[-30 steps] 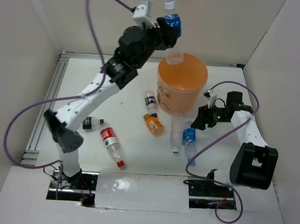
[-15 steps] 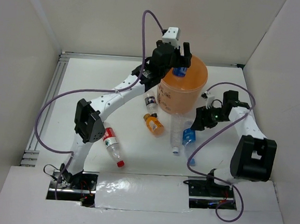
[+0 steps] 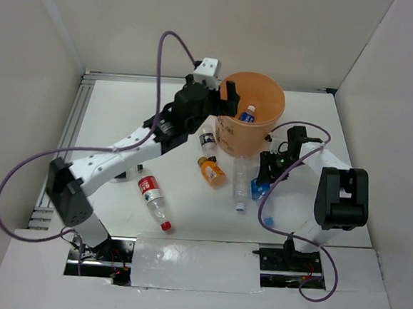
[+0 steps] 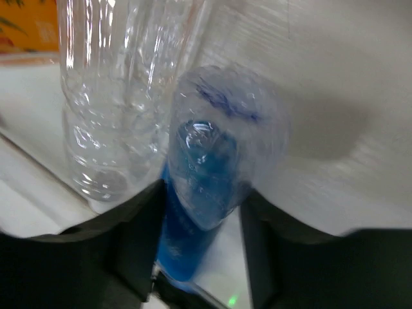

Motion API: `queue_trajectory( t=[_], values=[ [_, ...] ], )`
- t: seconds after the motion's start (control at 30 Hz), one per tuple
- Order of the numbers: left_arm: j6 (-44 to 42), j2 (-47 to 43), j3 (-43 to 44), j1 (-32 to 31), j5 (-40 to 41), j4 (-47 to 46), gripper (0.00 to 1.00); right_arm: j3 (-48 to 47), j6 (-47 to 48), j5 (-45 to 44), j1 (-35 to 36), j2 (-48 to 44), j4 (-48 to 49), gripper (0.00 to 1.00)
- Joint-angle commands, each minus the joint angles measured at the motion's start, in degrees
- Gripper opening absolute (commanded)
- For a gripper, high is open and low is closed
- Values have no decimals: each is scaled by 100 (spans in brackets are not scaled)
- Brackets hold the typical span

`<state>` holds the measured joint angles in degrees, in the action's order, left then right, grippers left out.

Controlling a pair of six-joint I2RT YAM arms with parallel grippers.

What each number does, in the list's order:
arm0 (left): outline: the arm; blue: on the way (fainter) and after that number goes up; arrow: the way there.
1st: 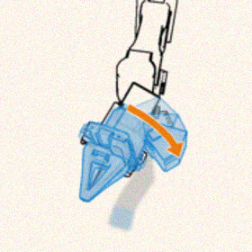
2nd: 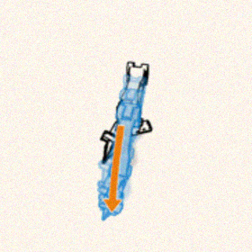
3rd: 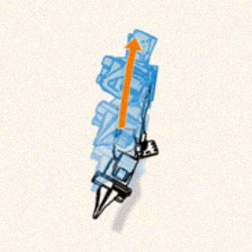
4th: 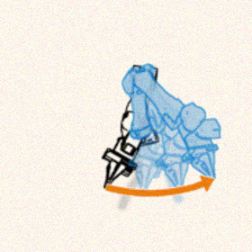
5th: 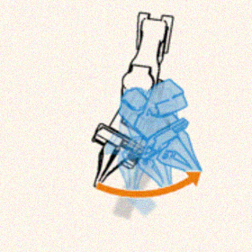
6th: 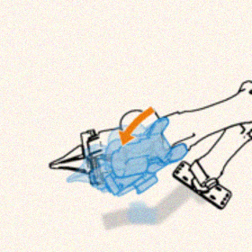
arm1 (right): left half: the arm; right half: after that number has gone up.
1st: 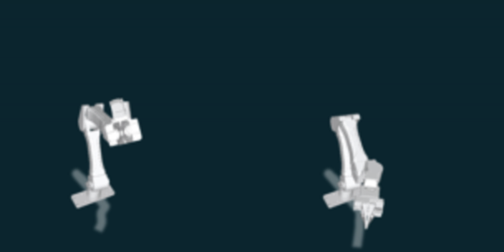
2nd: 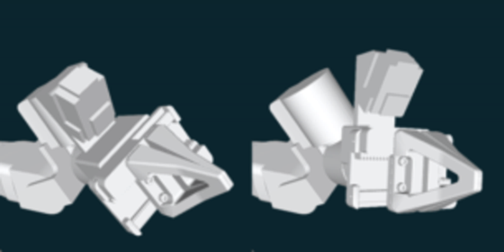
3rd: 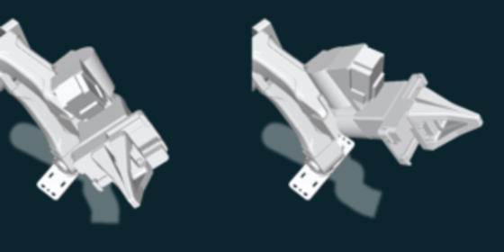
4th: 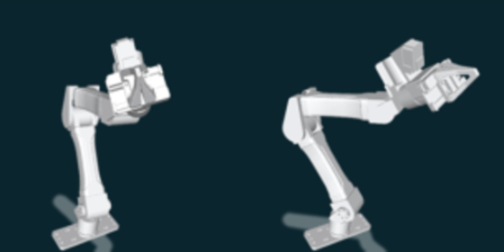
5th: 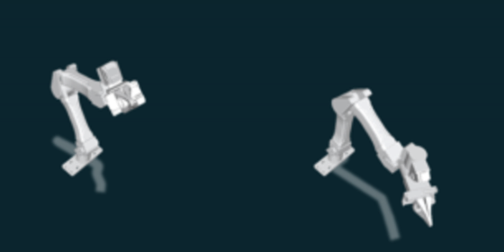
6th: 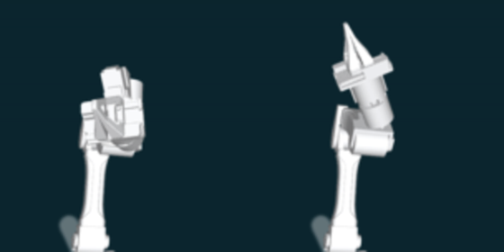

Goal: Put the plastic bottles in the bin

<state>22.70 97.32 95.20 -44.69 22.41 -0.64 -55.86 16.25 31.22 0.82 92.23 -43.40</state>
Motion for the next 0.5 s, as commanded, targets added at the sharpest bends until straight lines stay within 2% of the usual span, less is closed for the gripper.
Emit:
queue_trajectory(
  t=[0.0, 0.07, 0.1, 0.13, 0.17, 0.23, 0.37, 0.47],
  values=[
    [155, -1143, -1304, -181, 456, -395, 100, 13, -421, -424, -256, 103, 306, 51],
    [506, -1739, -1975, -233, 326, -113, 100, 13, -421, -346, -459, 103, 306, 44],
    [847, -2030, -2579, -233, 273, 158, 100, 13, -290, -275, -643, -63, 253, 32],
    [1268, -2137, -2846, -233, 220, 274, 100, -100, -202, -179, -731, -151, 192, 28],
    [1272, -2138, -3066, -294, 159, 397, 100, -101, -88, -47, -828, -257, 122, 26],
    [1929, -2296, -3533, -295, 97, 722, 100, -302, 123, 303, -1092, -494, -36, 15],
    [2879, -2314, -3745, -295, -26, 1136, 100, -1005, 1115, 1008, -1435, -1091, -730, 12],
    [3398, -2007, -3798, -295, -316, 1259, 100, -1515, 1389, 1009, -1559, -1759, -304, 12]
  ],
)
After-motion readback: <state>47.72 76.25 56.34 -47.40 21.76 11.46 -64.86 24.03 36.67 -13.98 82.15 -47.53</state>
